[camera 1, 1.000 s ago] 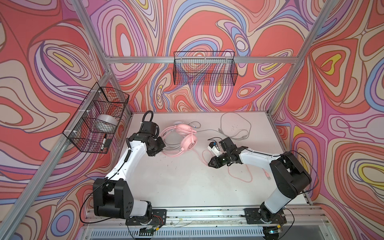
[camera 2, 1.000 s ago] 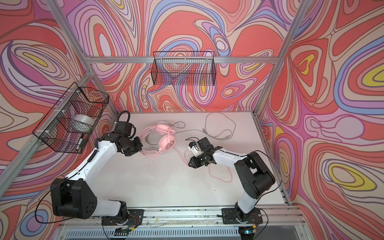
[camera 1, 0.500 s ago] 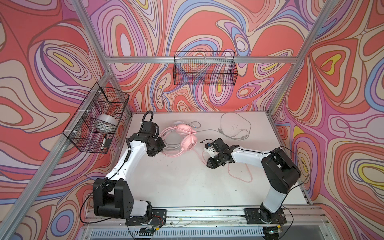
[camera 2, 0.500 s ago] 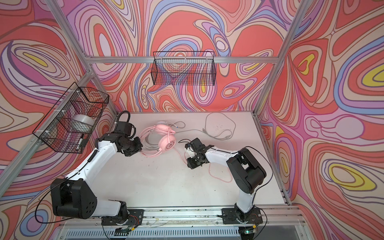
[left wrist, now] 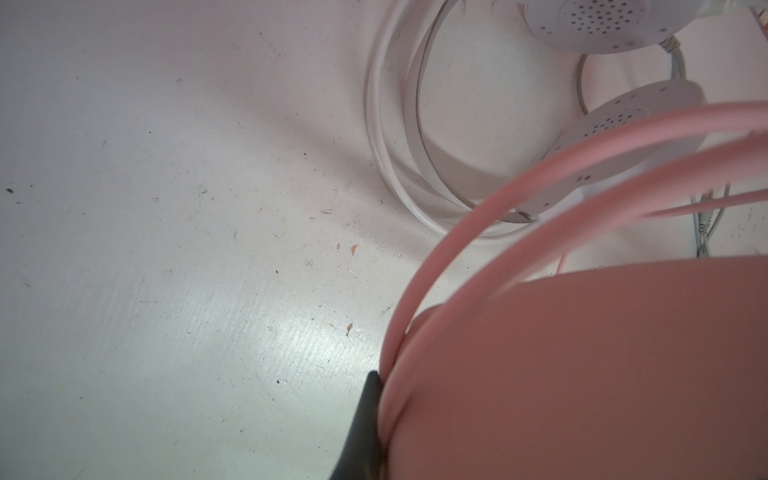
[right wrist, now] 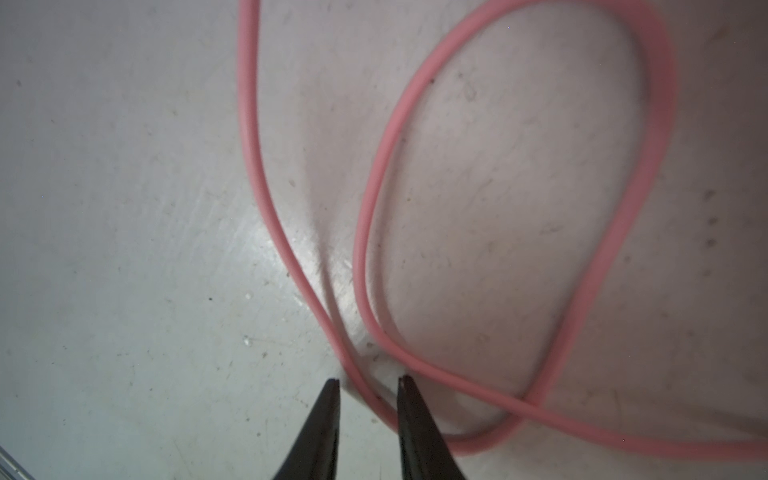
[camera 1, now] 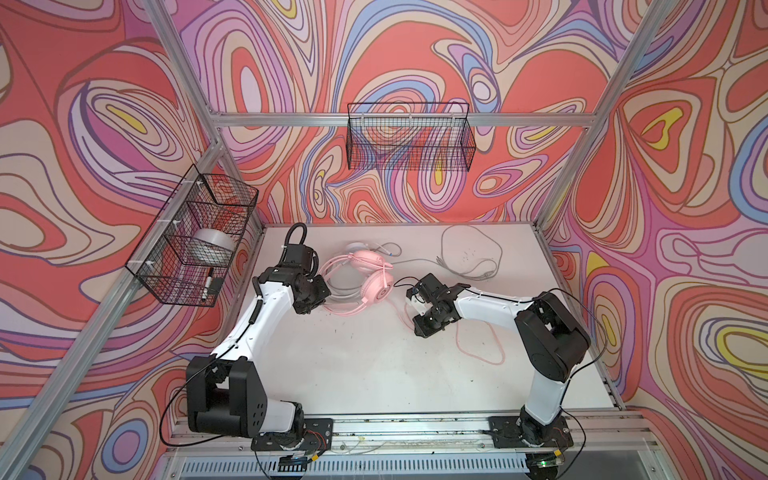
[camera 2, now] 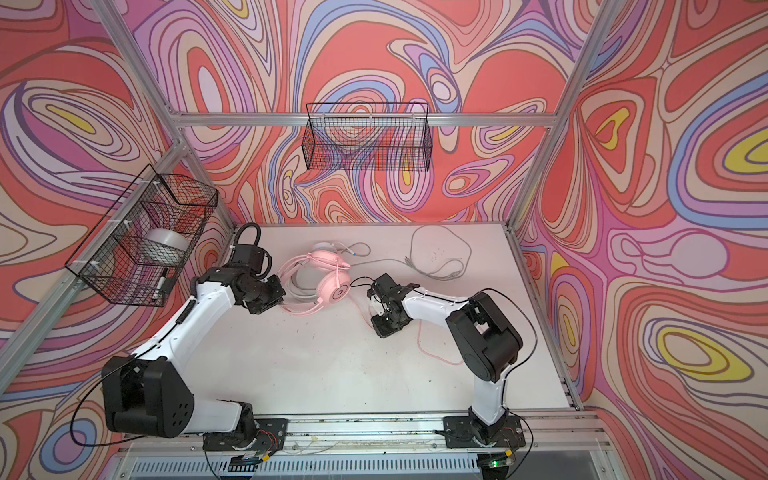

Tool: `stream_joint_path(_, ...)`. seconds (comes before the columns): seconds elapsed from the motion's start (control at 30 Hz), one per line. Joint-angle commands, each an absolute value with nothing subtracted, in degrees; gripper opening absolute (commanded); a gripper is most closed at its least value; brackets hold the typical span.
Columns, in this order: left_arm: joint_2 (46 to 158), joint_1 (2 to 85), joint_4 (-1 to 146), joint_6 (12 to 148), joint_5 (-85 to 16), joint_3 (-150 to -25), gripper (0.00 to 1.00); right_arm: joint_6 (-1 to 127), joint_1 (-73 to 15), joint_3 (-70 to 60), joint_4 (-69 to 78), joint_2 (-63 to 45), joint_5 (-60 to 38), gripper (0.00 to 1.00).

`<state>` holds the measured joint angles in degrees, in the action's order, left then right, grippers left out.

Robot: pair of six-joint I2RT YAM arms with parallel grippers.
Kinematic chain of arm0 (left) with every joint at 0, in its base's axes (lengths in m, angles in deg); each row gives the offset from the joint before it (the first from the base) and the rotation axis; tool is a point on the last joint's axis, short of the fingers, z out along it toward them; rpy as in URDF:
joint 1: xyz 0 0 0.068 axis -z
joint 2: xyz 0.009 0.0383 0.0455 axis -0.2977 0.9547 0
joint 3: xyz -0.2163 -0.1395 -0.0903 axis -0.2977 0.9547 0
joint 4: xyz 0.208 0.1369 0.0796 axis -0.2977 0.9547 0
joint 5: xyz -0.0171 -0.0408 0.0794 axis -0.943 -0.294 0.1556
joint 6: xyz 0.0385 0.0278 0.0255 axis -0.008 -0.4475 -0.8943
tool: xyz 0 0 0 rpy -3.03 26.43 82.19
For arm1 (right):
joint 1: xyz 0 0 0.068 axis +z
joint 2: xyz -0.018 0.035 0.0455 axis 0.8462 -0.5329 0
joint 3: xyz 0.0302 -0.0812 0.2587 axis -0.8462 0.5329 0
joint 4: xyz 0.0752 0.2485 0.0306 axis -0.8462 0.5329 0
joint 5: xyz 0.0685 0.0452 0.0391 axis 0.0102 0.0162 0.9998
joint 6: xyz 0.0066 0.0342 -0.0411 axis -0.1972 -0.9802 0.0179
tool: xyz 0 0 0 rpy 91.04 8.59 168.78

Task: Wrap the headphones

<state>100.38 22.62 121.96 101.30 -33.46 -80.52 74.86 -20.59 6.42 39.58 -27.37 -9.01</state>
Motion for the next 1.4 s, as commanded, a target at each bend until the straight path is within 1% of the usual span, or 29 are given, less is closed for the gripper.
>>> stream_joint_path(0.0, 99.54, 22.33, 119.84, 101.82, -34.38, -80.7, 0.0, 75.65, -20.53, 7.64, 44.47, -27.61, -11.06, 0.28)
stream_joint_path(0.17, 99.54, 22.33, 119.91, 101.84, -34.55, -80.68, 0.0, 77.18, -20.53, 7.01, 45.92, -28.16, -9.02, 0.28)
stream_joint_path(0.43, 99.36, 22.33, 120.11, 101.83, -34.43, -80.63, 0.0, 78.89, -20.47, 3.78, 53.35, -33.39, -9.17, 0.29)
stream_joint_path(0.53, 99.45, 22.33, 120.06, 101.85, -34.41, -80.71, 0.0, 79.37, -20.1, 2.96, 54.63, -34.9, -11.05, 0.3)
stream_joint_path(0.57, 99.46, 22.33, 120.1, 101.85, -34.4, -80.68, 0.0, 79.67, -20.02, 2.66, 55.01, -35.2, -11.3, 0.31)
stream_joint_path(0.6, 99.54, 22.33, 120.13, 101.76, -34.42, -80.74, 0.0, 79.76, -20.01, 2.4, 55.4, -35.43, -11.33, 0.34)
stream_joint_path(0.63, 99.54, 22.33, 120.19, 101.67, -34.37, -80.83, 0.0, 79.85, -20.01, 2.12, 55.73, -35.34, -11.25, 0.41)
stream_joint_path(0.8, 99.53, 22.24, 120.28, 101.56, -34.08, -80.84, 0.0, 80.76, -20.0, 2.27, 55.92, -33.81, -9.57, 0.42)
stream_joint_path(0.9, 99.76, 22.24, 120.11, 101.77, -34.25, -80.7, 0.0, 82.29, -19.94, 2.39, 56.99, -33.12, -9.62, 0.4)
stream_joint_path(1.0, 99.86, 22.24, 119.68, 102.04, -34.51, -80.51, 0.0, 84.02, -19.33, 1.17, 60.03, -34.38, -13.76, 0.36)
stream_joint_path(1.1, 99.81, 22.24, 119.66, 102.08, -34.58, -80.43, 0.0, 85.36, -18.71, 0.79, 61.73, -35.75, -15.4, 0.32)
stream_joint_path(1.27, 99.8, 22.25, 119.75, 102.06, -34.25, -80.47, 0.0, 87.13, -17.59, 1.52, 61.38, -36.72, -16.74, 0.28)
stream_joint_path(1.37, 99.98, 22.24, 119.67, 102.1, -34.43, -80.52, 0.0, 87.69, -16.79, 1.82, 60.27, -37.06, -18.44, 0.23)
